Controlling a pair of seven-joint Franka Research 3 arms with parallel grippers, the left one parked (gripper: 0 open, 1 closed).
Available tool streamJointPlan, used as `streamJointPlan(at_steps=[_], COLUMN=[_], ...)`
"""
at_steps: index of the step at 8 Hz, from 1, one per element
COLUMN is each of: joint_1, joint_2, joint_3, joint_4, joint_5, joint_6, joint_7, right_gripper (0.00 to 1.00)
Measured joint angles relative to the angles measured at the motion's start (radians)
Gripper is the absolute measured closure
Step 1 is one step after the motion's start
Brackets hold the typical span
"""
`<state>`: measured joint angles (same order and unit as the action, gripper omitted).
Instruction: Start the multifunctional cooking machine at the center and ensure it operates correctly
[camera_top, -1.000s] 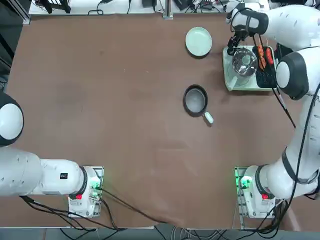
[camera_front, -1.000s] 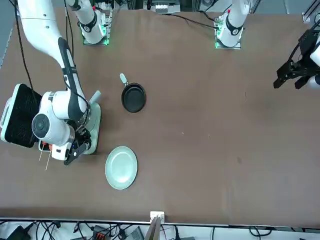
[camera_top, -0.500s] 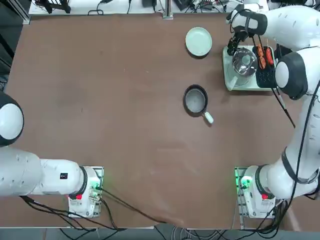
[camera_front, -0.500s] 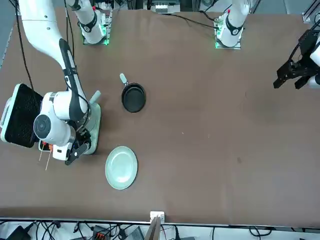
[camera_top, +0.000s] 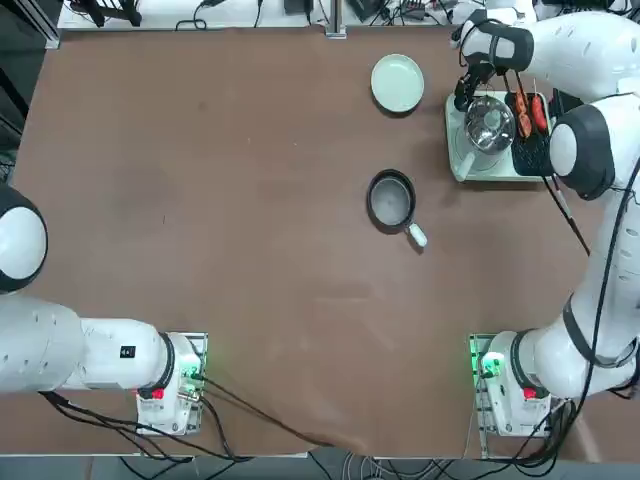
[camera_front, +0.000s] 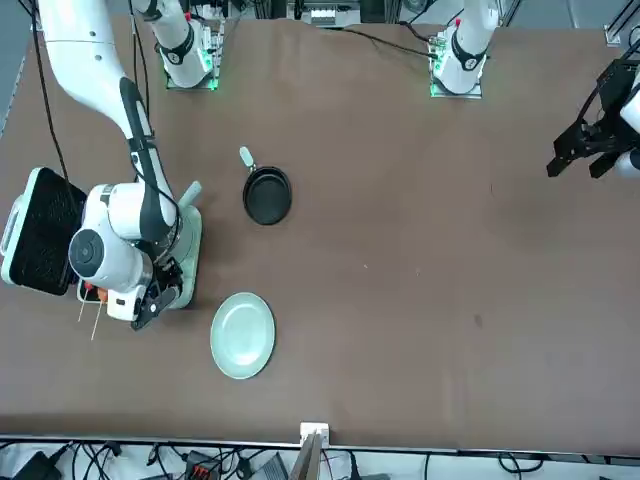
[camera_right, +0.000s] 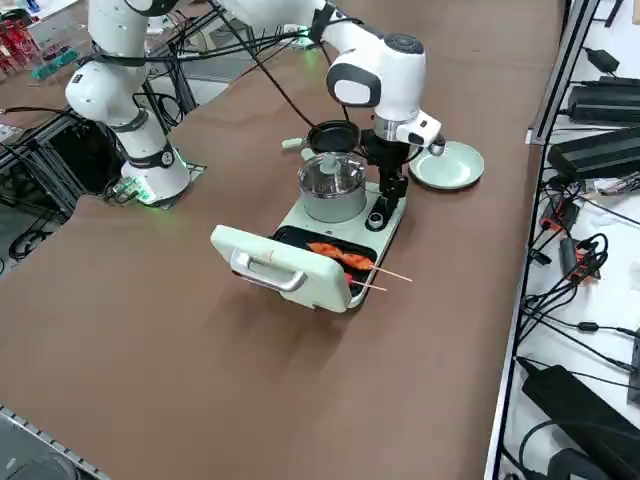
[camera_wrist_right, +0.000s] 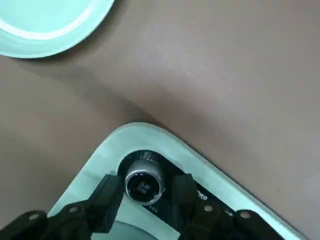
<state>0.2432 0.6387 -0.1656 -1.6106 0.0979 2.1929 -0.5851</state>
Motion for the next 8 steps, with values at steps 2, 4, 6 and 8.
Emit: streamJointPlan(at_steps=[2, 4, 6, 8], joint_1=[0.001, 0.003, 0.006, 0.006], joint_2=[0.000, 0.000, -0.001, -0.001], joint_3=[0.000, 0.000, -0.001, -0.001], joint_4=[0.000, 0.000, 0.000, 0.000], joint_5=[0.000, 0.001, -0.001, -0.001], joint_6=[0.000, -0.002, -0.003, -0.003], joint_7=[0.000, 0.000, 0.001, 0.001], right_gripper=[0.42, 0.50, 0.58, 0.58])
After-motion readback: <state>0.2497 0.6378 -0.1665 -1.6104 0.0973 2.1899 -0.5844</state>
